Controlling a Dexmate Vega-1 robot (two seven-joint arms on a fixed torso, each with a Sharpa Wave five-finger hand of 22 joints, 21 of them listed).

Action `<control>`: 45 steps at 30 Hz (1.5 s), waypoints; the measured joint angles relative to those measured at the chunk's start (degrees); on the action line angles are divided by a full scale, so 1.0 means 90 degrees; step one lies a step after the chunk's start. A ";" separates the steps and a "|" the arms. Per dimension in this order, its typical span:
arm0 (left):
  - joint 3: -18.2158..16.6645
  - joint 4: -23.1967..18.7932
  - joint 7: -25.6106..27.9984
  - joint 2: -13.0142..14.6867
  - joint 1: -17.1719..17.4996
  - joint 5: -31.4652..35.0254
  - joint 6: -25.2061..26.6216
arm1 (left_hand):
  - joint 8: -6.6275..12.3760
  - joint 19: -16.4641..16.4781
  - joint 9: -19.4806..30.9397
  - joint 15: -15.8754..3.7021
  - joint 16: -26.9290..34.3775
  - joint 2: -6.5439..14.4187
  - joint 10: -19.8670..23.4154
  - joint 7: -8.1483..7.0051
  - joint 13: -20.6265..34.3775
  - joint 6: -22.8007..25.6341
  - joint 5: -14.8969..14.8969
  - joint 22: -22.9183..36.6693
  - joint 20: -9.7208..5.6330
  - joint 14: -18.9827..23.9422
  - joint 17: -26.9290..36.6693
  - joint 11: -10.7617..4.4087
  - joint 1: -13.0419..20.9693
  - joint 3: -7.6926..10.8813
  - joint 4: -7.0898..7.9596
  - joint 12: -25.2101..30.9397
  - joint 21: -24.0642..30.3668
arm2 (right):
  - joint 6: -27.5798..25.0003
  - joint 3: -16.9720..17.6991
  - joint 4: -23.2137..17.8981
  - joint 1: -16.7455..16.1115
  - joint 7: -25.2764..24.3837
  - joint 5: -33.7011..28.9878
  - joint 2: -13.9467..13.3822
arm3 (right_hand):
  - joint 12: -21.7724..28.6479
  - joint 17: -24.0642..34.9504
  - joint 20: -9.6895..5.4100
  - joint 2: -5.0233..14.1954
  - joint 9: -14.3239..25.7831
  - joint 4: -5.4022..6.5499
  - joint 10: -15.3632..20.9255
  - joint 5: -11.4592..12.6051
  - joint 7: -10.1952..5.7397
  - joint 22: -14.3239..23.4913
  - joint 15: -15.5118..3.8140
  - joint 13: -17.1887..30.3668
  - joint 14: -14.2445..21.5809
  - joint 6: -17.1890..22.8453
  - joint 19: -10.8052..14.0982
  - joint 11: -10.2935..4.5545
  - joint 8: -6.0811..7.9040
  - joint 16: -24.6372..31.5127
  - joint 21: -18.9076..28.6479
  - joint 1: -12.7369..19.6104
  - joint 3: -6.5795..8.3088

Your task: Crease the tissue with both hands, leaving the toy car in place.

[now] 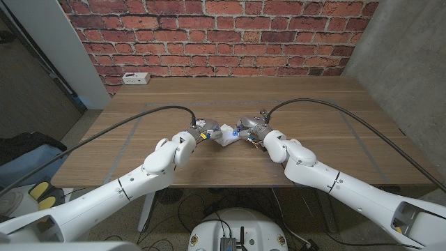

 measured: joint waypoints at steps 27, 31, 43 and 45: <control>-0.0179 0.0050 0.0746 -0.0073 0.0203 -0.0084 0.0015 | 0.0117 -0.0696 -0.0014 -0.0034 0.0077 -0.0077 0.0031 -0.0147 0.0011 0.0225 0.0000 0.0035 0.0488 0.0027 0.0016 0.0021 -0.0227 -0.0036 0.0284 0.0098 -0.0286 | 0.0997 0.0547 0.0437 -0.0442 -0.1527 0.0541 0.0130 | -0.0466 -0.0295 0.0060 0.0116 -0.0001 0.0304 -0.1063 0.0001 0.0068 0.0001 0.0033 -0.0048 -0.0422 -0.1028 0.0010 0.0330 -0.0523 -0.0517 0.0094 -0.0873 -0.0104; -0.0392 0.0104 0.1322 -0.0131 0.0425 -0.0277 -0.0160 | 0.0165 -0.0707 -0.0014 -0.0061 0.0129 -0.0116 0.0231 -0.0137 0.0016 0.0439 0.0000 0.0034 0.0477 0.0250 0.0016 0.0006 -0.0269 -0.0028 0.0306 0.0148 -0.0287 | 0.1402 0.0711 0.0539 -0.0549 -0.2045 0.0774 0.0189 | -0.0475 -0.0313 0.0060 0.0108 -0.0001 0.0331 -0.1097 0.0001 0.0070 0.0001 0.0033 -0.0048 -0.0421 -0.1076 0.0010 0.0363 -0.0523 -0.0556 0.0094 -0.0931 -0.0130; -0.0997 0.0420 0.3313 -0.0339 0.0884 -0.1312 -0.1132 | 0.0113 -0.0682 -0.0015 -0.0070 0.0149 -0.0158 0.0261 -0.0201 0.0045 0.0427 0.0000 0.0063 0.0501 0.0388 0.0033 0.0035 -0.0375 -0.0091 0.0243 0.0167 -0.0287 | 0.2006 0.1074 0.0786 -0.0700 -0.2651 0.1228 0.0378 | -0.0549 -0.0383 0.0093 0.0092 -0.0001 0.0347 -0.1177 0.0026 0.0125 -0.0032 0.0056 -0.0077 -0.0467 -0.1130 -0.0024 0.0443 -0.0523 -0.0633 0.0095 -0.1065 -0.0113; -0.1133 0.0531 0.3624 -0.0382 0.0965 -0.1573 -0.1388 | 0.0113 -0.0682 -0.0015 -0.0070 0.0149 -0.0168 0.0261 -0.0181 0.0045 0.0407 0.0000 0.0063 0.0501 0.0388 0.0046 0.0035 -0.0385 -0.0091 0.0243 0.0168 -0.0287 | 0.2094 0.1141 0.0826 -0.0724 -0.2742 0.1317 0.0422 | -0.0549 -0.0383 0.0117 0.0092 -0.0001 0.0354 -0.1176 0.0026 0.0125 -0.0032 0.0056 -0.0077 -0.0467 -0.1130 -0.0048 0.0444 -0.0523 -0.0633 0.0094 -0.1065 -0.0106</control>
